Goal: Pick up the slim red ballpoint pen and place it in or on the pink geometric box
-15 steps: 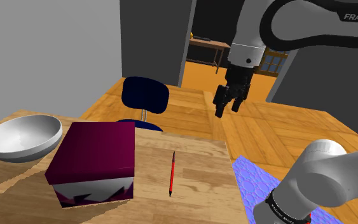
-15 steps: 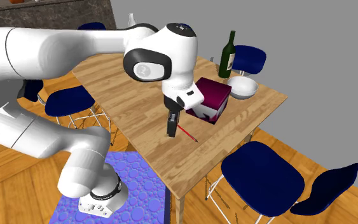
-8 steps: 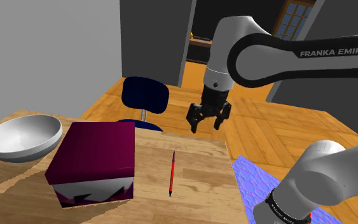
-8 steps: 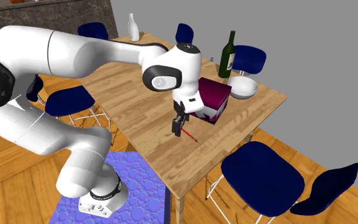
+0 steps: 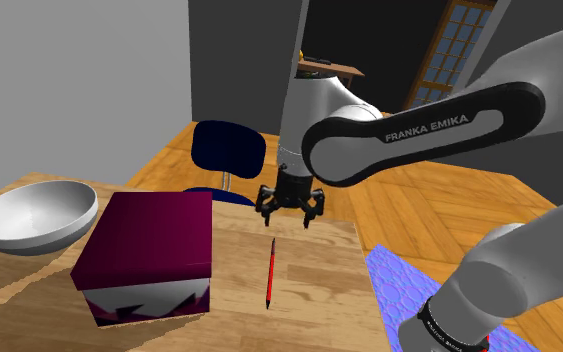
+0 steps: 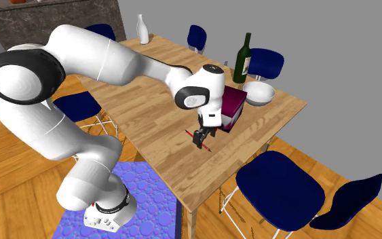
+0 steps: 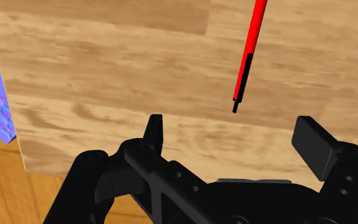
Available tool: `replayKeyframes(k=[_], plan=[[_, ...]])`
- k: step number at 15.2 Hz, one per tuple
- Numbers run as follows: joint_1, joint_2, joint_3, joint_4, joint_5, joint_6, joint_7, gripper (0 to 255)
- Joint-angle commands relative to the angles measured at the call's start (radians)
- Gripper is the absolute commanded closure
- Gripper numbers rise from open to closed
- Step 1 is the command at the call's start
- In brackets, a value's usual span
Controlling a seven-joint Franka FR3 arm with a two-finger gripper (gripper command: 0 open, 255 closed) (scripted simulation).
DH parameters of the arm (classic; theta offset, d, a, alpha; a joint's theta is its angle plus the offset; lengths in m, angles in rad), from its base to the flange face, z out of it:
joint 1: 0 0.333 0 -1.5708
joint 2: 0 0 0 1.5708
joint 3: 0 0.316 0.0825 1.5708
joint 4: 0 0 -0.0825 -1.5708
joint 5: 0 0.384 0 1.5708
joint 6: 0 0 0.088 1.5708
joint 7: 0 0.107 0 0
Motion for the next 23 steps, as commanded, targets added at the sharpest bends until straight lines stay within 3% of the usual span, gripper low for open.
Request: replayKeyframes(k=[1,10,17,18,23], plan=[[-0.046,0.087,0.063,0.020,-0.047,0.070,0.136,0],[-0.078,0.193,0.109,-0.022,-0.115,0.203,0.213,0],[-0.078,0.193,0.108,-0.022,-0.115,0.203,0.213,0],[-0.078,0.193,0.108,-0.022,-0.115,0.203,0.213,255],[-0.075,0.184,0.106,-0.027,-0.107,0.200,0.208,255]])
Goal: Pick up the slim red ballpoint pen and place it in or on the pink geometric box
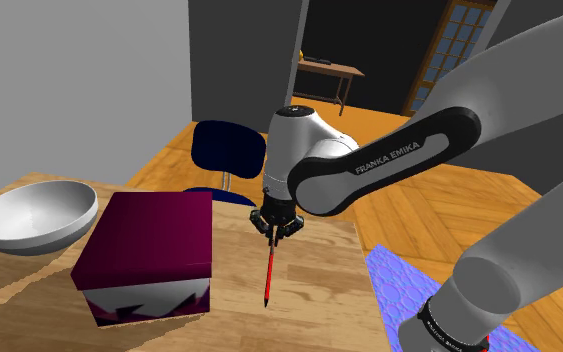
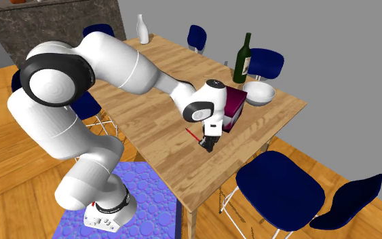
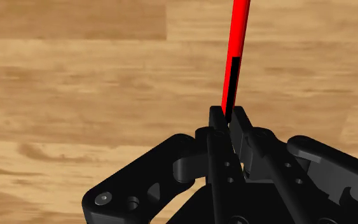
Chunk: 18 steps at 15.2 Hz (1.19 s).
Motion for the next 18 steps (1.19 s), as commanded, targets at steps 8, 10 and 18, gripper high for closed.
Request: replayKeyframes(k=[8,10,18], plan=[[0.008,-0.038,-0.016,0.022,0.024,-0.063,-0.023,255],[0.013,-0.059,-0.025,0.034,0.036,-0.094,-0.034,255],[0.027,-0.129,-0.059,0.094,0.066,-0.215,-0.065,255]])
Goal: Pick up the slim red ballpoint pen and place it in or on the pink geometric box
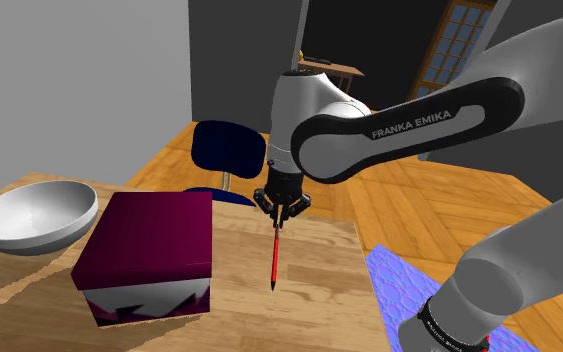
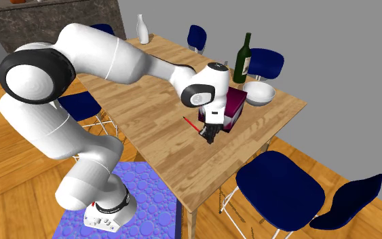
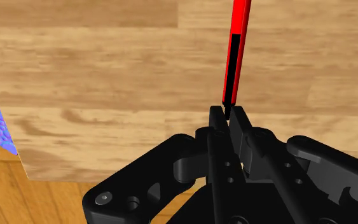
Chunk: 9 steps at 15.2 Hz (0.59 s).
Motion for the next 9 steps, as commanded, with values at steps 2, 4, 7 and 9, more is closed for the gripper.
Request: replayKeyframes(k=[2,4,7,9], plan=[[0.003,-0.020,-0.012,0.028,0.005,-0.047,-0.008,255],[0.004,-0.033,-0.020,0.046,0.009,-0.076,-0.013,255],[0.006,-0.049,-0.031,0.074,0.012,-0.119,-0.019,255],[0.007,-0.059,-0.038,0.093,0.013,-0.148,-0.022,255]])
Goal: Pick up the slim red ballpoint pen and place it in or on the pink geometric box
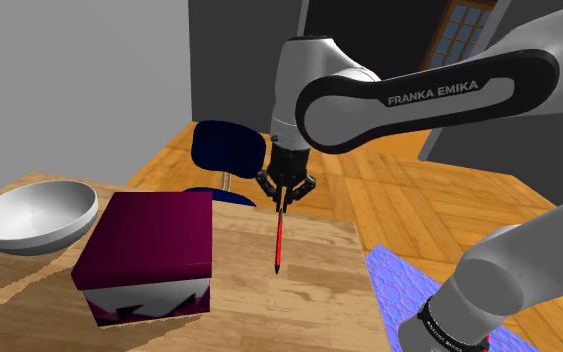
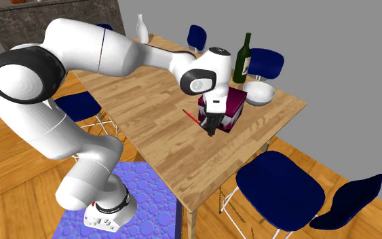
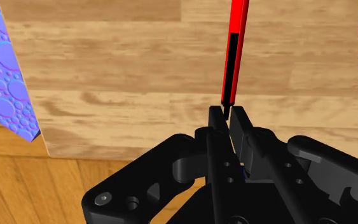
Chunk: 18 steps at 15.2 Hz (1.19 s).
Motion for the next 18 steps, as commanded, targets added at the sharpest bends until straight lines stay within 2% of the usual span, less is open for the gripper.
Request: replayKeyframes(k=[1,18], plan=[[0.000,-0.006,-0.005,0.019,0.000,-0.026,-0.001,255],[-0.006,-0.039,-0.051,0.220,-0.010,-0.258,-0.012,255]])
